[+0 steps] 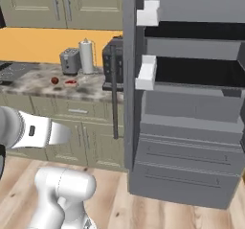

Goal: Open the fridge, remove the apple, tomato, and steak, and place them on any counter.

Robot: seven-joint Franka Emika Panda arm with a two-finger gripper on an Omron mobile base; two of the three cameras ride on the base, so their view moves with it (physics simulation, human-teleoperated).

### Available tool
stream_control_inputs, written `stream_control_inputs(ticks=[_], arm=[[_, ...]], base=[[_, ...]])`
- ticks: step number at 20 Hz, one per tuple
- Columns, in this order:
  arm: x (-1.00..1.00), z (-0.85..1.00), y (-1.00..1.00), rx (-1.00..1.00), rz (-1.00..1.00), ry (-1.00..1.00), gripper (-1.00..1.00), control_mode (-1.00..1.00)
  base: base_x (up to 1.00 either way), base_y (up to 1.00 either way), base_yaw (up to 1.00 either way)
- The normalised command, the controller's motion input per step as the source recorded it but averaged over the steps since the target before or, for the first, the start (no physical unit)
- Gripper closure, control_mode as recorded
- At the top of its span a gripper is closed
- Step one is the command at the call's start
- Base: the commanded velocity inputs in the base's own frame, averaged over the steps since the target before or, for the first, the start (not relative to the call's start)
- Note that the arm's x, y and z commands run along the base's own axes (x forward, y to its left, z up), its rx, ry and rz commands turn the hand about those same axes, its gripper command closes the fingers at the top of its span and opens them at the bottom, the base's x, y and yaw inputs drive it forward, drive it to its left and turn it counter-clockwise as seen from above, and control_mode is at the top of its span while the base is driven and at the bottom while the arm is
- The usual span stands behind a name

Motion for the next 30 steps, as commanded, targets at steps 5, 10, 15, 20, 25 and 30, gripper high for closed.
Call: stream_control_inputs(ticks=[5, 10, 15, 20, 25, 30], arm=[[0.0, 0.0, 0.0, 0.0, 0.0, 0.0, 1.0, 1.0], [0.0, 0.0, 0.0, 0.0, 0.0, 0.0, 1.0, 1.0], [0.0, 0.0, 0.0, 0.0, 0.0, 0.0, 1.0, 1.0], [0.0, 0.0, 0.0, 0.0, 0.0, 0.0, 1.0, 1.0], [0.0, 0.0, 0.0, 0.0, 0.0, 0.0, 1.0, 1.0], [0.0, 0.0, 0.0, 0.0, 0.0, 0.0, 1.0, 1.0]], base=[[0.26, 1.0, 0.05], [0.81, 1.0, 0.02], [1.0, 0.55, 0.0], [1.0, 0.19, 0.0], [0.98, 0.04, 0.0], [0.58, 0.06, 0.0]])
